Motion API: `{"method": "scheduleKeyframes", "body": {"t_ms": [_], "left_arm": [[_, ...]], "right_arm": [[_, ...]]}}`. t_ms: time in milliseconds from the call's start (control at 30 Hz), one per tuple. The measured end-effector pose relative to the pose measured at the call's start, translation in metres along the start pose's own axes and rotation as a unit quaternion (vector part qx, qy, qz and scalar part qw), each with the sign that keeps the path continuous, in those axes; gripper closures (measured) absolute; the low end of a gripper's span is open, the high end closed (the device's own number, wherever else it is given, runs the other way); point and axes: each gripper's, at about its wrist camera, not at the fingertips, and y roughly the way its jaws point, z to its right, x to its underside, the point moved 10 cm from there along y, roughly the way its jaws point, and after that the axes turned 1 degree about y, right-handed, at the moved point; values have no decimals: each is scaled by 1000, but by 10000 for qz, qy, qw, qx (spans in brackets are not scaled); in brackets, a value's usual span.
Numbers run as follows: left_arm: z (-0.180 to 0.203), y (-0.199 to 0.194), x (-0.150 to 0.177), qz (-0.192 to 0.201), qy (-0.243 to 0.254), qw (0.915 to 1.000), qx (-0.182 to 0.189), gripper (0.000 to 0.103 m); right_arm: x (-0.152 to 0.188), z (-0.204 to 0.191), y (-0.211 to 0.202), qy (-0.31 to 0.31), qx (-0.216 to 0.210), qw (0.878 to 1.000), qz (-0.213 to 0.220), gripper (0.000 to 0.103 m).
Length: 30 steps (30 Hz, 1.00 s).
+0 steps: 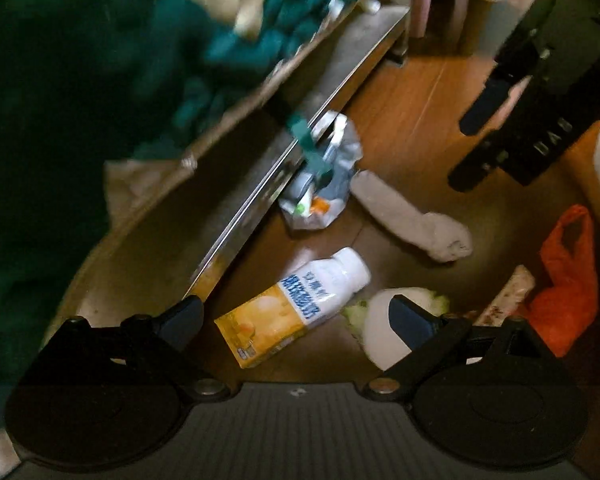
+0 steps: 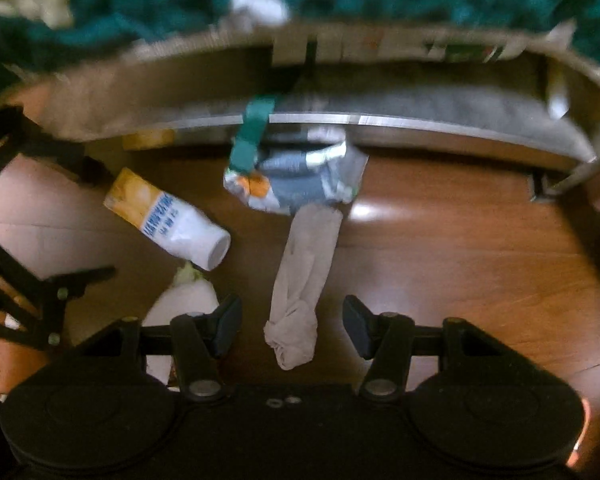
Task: Collect trash
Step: 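Grasp the yogurt bottle with left tool while right grasps white tissue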
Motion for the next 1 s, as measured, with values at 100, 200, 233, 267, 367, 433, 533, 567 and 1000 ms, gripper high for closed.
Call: {"method": "scheduleKeyframes", "body": {"t_ms": [100, 200, 233, 267, 367, 433, 533, 567, 1000], "left_arm": [[-3, 23, 5, -126, 247, 9996, -19, 10], [0, 41, 12, -337, 639, 9974, -7, 24], [3, 46, 14, -373, 800, 9961, -15, 25], [4, 50, 15, -390, 898, 9952, -52, 25], [4, 62, 16, -388, 943, 9947, -94, 25], [2, 68, 16, -439, 912, 9948, -115, 34], [12, 75, 15, -374, 1230, 9916, -124, 34], [15, 77, 15, -369, 1294, 9908, -122, 34], [16, 87, 13, -469, 690, 9964, -132, 56]], "right_arm": [[4, -3, 23, -15, -56, 9999, -159, 48], [7, -5, 39, -59, -92, 9997, -232, 49], [8, -5, 45, -62, -101, 9996, -267, 50], [9, -5, 49, -59, -105, 9994, -314, 50], [12, -5, 63, -73, -57, 9991, -405, 50], [13, -6, 72, -86, -38, 9989, -464, 51], [13, -8, 80, -135, 33, 9987, -482, 52], [13, -9, 83, -150, 62, 9987, -479, 52], [24, -9, 82, -125, 377, 9978, -525, 95]]}}
